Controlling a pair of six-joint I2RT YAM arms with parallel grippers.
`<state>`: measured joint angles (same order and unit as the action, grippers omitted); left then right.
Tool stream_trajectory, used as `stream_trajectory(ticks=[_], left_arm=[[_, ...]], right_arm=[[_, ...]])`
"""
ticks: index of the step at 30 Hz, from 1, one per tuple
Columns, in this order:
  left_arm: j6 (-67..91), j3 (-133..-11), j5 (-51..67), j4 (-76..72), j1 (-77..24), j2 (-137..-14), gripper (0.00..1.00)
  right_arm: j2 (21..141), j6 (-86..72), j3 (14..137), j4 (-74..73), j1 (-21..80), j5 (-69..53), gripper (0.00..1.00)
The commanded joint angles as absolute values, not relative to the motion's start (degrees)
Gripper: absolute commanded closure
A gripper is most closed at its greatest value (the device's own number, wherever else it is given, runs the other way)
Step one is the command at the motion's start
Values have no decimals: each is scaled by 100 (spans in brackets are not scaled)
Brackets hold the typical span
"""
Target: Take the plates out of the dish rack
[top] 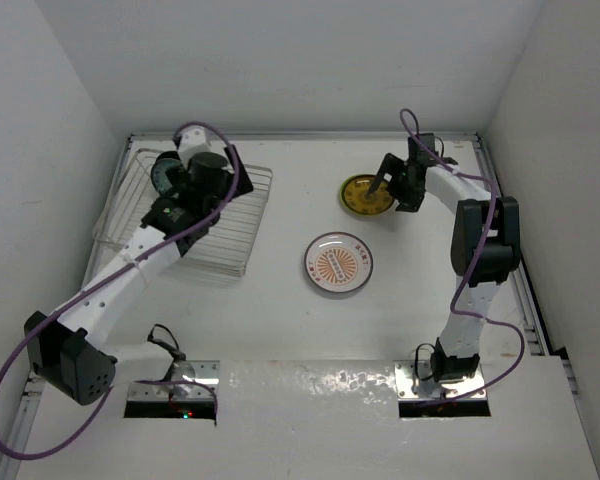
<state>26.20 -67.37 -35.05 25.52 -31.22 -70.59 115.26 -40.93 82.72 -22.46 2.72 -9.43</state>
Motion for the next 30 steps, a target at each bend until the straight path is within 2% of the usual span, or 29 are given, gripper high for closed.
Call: stream_trajectory(ticks=[1, 4, 7, 9, 12, 14, 17, 22, 23, 24, 26, 30], left_arm=[[3321, -6961, -2282, 2014, -2149, -7022, 0], [3778, -7066, -1427, 1759, -1279, -7302, 0], [4209, -7207, -1222, 1688, -601, -7697, 1], [4420, -7277, -1134, 1539, -300, -7883, 1], [4736, -7470, -1047, 1372, 322, -8366, 2], [4903, -7698, -906, 1257, 500, -8814, 5], [4904, -8251, -808, 1309, 720, -9482, 16], [4922, -8991, -967, 1714, 756, -10256, 29], [4939, -9017, -958, 1679, 756, -10318, 37], [4948, -9105, -941, 1661, 756, -10449, 39], [4957, -9202, -905, 1687, 756, -10573, 50], [4966, -9290, -914, 1837, 756, -10810, 53]], right_arm=[[11250, -3210, 8736, -3294, 483, -335, 1], [11180, -2954, 8790, -3656, 492, -272, 1], [10689, -2909, 8447, -3639, 492, -53, 1], [10031, -2953, 7886, -3490, 492, -79, 1], [9214, -3067, 6735, -2492, 536, -553, 1], [8510, -3164, 6043, -2120, 615, -781, 1], [8034, -3129, 5591, -2022, 747, -1054, 1], [7849, -2936, 5301, -2074, 887, -1116, 1], [7857, -2936, 5265, -2022, 888, -1116, 1], [7857, -2944, 5230, -1987, 896, -1134, 1], [7901, -2953, 5159, -1925, 905, -1221, 1], [7963, -2936, 5098, -1872, 940, -1283, 1]])
